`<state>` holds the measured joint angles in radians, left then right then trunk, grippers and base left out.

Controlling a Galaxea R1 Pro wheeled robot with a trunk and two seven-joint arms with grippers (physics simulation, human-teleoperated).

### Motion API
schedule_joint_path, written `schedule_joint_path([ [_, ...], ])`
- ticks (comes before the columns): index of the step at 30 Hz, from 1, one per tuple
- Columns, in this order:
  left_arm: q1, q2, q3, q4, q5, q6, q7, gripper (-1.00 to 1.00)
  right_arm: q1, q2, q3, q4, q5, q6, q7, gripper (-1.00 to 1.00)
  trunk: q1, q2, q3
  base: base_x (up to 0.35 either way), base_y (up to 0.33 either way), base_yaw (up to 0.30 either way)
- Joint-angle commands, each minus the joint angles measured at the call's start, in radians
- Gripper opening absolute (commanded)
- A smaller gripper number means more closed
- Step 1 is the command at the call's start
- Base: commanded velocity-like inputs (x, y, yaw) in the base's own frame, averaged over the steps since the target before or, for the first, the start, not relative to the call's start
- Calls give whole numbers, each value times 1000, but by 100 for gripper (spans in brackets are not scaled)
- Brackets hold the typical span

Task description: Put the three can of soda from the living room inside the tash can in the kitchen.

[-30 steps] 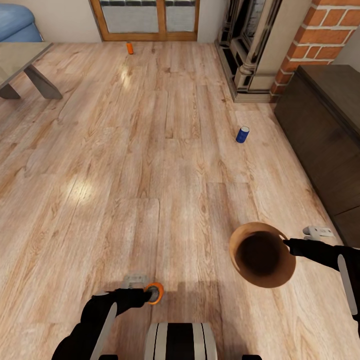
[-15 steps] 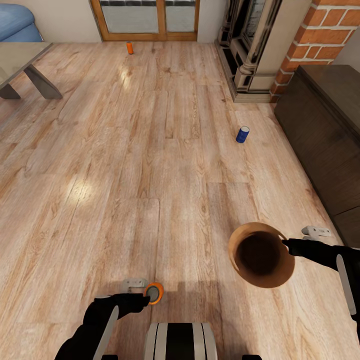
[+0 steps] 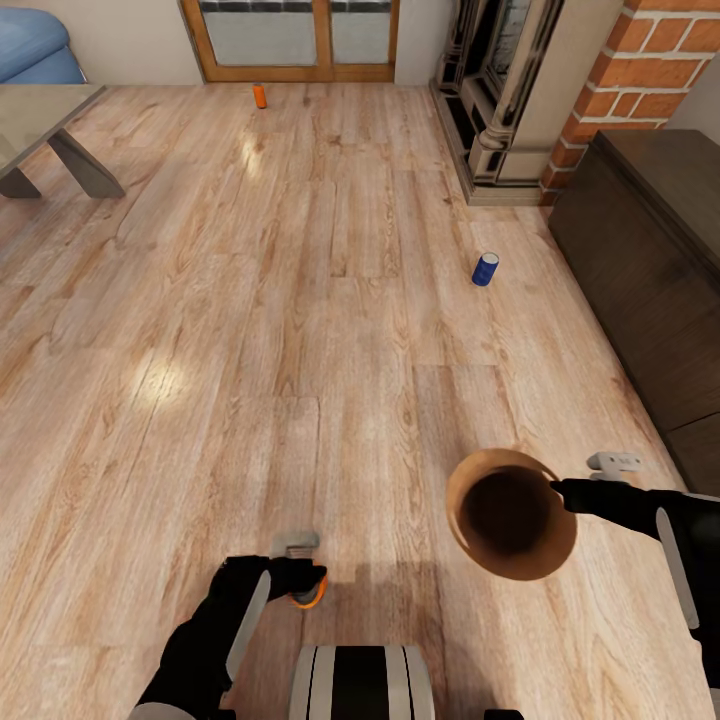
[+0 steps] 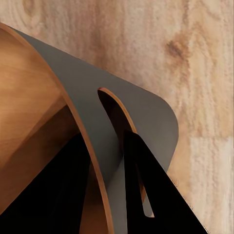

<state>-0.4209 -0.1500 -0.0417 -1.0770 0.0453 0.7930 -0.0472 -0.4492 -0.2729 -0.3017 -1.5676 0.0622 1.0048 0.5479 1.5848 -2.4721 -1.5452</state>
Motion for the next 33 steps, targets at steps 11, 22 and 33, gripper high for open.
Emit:
schedule_joint_path([
  [11, -59, -9, 1, 86, 10, -36, 99, 100, 0, 2, 1, 0, -10, 3, 0, -100, 0, 0, 0, 0, 0, 0],
  [22, -82, -10, 2, 231, 11, -108, 115, 100, 0, 1, 1, 0, -10, 3, 0, -100, 0, 0, 0, 0, 0, 0],
  [33, -82, -10, 1, 342, 11, -179, 115, 100, 0, 1, 1, 0, -10, 3, 0, -100, 0, 0, 0, 0, 0, 0],
])
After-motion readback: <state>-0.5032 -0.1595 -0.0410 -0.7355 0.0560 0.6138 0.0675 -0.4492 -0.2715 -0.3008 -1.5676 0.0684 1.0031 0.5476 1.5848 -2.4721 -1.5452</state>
